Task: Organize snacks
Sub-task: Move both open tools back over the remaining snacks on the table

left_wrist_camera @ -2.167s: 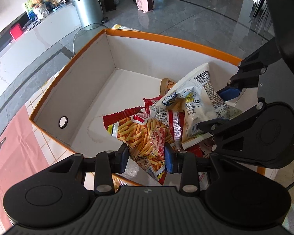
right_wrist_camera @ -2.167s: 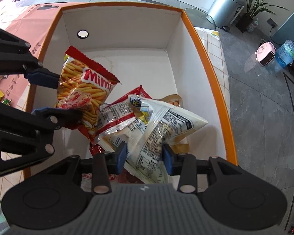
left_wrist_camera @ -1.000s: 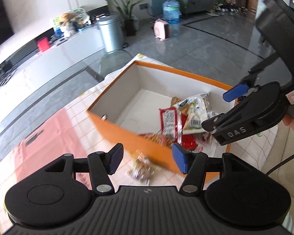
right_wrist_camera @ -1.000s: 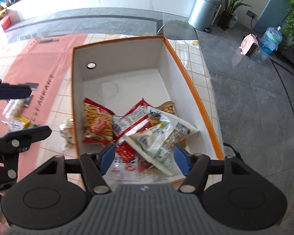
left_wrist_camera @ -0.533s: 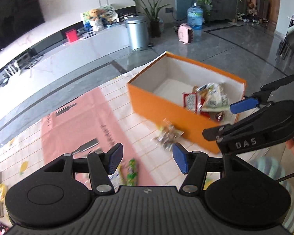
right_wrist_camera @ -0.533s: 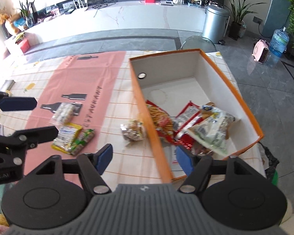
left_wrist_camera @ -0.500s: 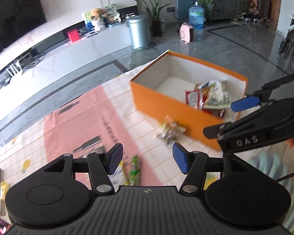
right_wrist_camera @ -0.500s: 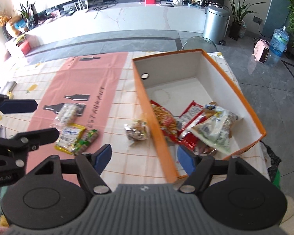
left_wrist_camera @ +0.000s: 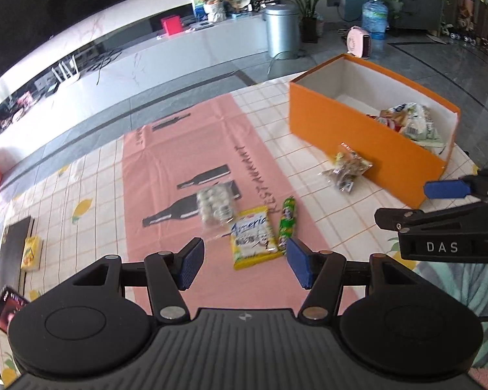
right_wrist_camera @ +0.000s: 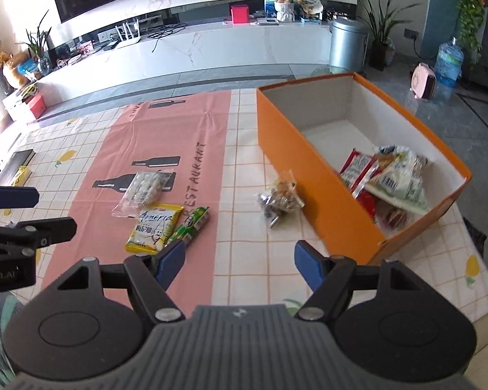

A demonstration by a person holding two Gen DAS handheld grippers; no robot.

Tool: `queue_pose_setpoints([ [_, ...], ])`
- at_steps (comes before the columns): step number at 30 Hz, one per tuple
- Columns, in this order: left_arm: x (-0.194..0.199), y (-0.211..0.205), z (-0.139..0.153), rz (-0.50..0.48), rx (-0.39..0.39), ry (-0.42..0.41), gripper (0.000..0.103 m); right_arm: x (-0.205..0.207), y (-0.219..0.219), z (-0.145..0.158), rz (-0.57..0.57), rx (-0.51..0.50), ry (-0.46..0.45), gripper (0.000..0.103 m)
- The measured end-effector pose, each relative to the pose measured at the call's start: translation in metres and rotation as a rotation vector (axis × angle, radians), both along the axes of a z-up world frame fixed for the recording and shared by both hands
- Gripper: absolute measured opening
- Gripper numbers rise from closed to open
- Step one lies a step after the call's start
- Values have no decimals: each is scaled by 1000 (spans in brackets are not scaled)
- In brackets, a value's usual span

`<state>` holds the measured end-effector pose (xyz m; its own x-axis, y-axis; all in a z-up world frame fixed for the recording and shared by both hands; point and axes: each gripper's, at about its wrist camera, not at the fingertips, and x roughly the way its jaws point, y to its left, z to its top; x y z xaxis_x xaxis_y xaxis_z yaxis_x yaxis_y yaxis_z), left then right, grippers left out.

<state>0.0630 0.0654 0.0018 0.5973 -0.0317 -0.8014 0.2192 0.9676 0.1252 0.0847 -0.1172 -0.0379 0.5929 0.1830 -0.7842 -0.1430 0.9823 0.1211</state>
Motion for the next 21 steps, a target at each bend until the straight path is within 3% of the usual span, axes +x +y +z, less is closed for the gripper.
queue_pose_setpoints([
  [6,5,25,-13,50,-41,27,71,-2,21,-33,-9,-47,43,72],
  [21,52,36,-51,8,-76,105,77,33,40,-70,23,-88,81,82],
])
